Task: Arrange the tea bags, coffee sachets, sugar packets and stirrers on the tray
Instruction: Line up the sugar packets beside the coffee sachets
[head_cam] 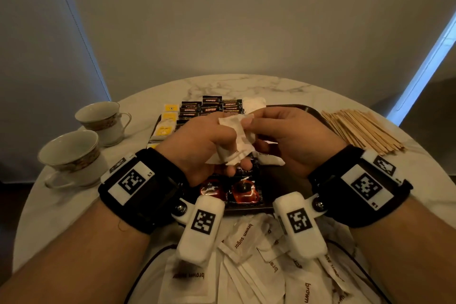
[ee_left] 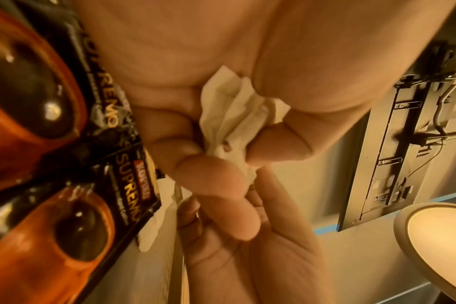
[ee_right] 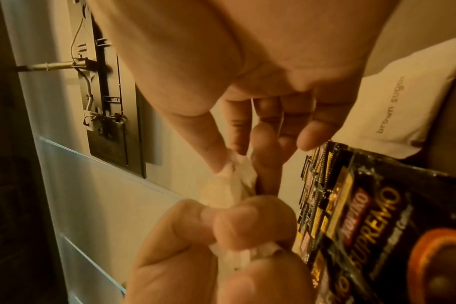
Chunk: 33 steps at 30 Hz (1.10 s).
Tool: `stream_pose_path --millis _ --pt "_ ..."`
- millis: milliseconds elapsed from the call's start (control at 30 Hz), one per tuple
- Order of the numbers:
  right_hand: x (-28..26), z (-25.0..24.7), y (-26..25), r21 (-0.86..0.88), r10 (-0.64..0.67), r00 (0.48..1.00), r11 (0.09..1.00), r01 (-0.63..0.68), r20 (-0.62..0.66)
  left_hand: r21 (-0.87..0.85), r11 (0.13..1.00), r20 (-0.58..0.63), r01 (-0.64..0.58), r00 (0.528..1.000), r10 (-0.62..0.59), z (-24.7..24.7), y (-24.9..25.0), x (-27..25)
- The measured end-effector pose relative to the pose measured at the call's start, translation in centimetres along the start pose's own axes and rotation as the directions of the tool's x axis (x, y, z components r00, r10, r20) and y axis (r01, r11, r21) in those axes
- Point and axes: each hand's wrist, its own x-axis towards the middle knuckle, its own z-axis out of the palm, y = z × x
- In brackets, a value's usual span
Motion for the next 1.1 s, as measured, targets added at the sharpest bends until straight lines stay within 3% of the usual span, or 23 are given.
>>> stream_pose_path --millis 133,333,500,600,733,933,1100 --pt "0.1 -0.1 -0.3 0.067 -0.005 0.998 0.998 0.009 -0.064 -0.012 1.000 -0.022 0.019 1.000 -0.019 -0.1 -0.2 0.2" --pt "0.6 -0.2 0.0 0.106 -0.061 0.985 0.991 0.078 -0.159 -0.034 0.998 -0.296 -0.045 0.955 0.033 -0.2 0.0 0.6" --pt "0.6 -0.1 0.4 -0.019 -0.125 0.983 0.992 0.123 -0.135 0.156 0.981 -0.233 -0.114 0.961 0.149 -0.2 -0.4 0.6" --pt "0.6 -0.3 0.3 -0.057 -0.138 0.984 0.990 0.133 -0.110 0.203 0.967 -0.283 -0.152 0.937 0.207 -0.4 -0.6 0.7" --pt "0.4 -1.6 -0.3 -0.268 -0.071 0.996 0.962 0.053 -0.058 0.203 0.963 -0.345 -0.176 0.908 0.238 -1.0 -0.6 1.0" --pt "0.4 -1.5 -0.3 -0.388 -0.026 0.999 0.921 0.007 -0.045 0.250 0.960 -0.269 -0.127 0.943 0.195 -0.5 -0.9 1.0" --pt "1.3 -2.7 0.2 -0.387 0.119 0.972 0.902 -0.192 -0.205 0.188 0.975 -0.324 -0.118 0.930 0.175 -0.9 -0.8 1.2"
